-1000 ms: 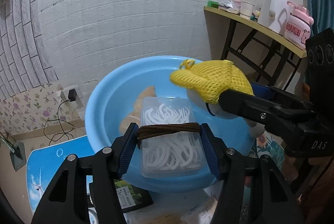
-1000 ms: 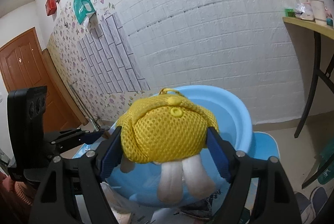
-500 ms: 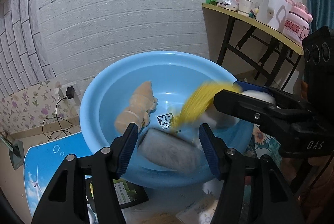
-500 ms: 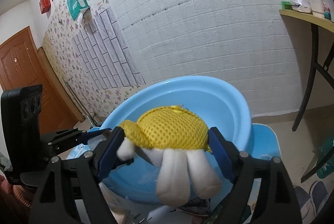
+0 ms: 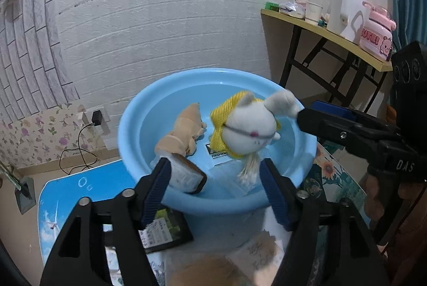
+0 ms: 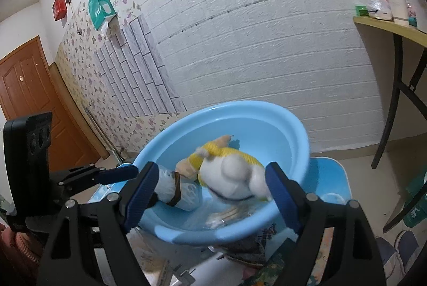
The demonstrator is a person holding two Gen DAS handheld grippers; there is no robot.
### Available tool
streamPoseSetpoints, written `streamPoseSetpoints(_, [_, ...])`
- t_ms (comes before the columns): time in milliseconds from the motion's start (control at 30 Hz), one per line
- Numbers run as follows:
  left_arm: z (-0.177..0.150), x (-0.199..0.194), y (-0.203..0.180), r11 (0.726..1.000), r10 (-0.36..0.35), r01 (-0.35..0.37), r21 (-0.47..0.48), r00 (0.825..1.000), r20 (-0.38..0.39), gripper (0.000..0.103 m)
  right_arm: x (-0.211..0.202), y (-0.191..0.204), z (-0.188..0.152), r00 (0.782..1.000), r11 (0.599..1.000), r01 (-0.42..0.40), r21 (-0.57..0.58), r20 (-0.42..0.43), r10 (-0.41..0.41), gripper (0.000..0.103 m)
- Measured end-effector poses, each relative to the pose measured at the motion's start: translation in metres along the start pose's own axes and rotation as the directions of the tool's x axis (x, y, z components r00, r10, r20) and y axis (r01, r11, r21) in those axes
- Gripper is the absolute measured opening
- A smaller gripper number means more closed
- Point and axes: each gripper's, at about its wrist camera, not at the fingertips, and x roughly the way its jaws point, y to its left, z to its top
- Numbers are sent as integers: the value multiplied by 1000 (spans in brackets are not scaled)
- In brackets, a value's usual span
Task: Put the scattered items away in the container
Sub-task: 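Move the right gripper back to the table toward the Face tissue pack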
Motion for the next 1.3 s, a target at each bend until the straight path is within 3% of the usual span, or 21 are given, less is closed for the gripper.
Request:
streamPoseSetpoints(333, [-35,-34,16,997,63,-63,-44,998,-2,81,-32,-4,-23,997,998,66,6,-28,-66,83])
streamPoseSetpoints(567, [-66,-53,26,993,84,-86,-82,996,-27,82,-50,-3,-51,991,995,103,9,-81,-102,83])
streamPoseSetpoints(933, [-111,-72,29,990,86,-92,-108,995,-58,89,-55,20,-80,985,997,75,-8,-152,-75,83])
streamPoseSetpoints(1300, [-144,-65,21,993,90,-97,-60,990,-111,101,-41,61,-100,976,997,9,-76,-218,-25,83])
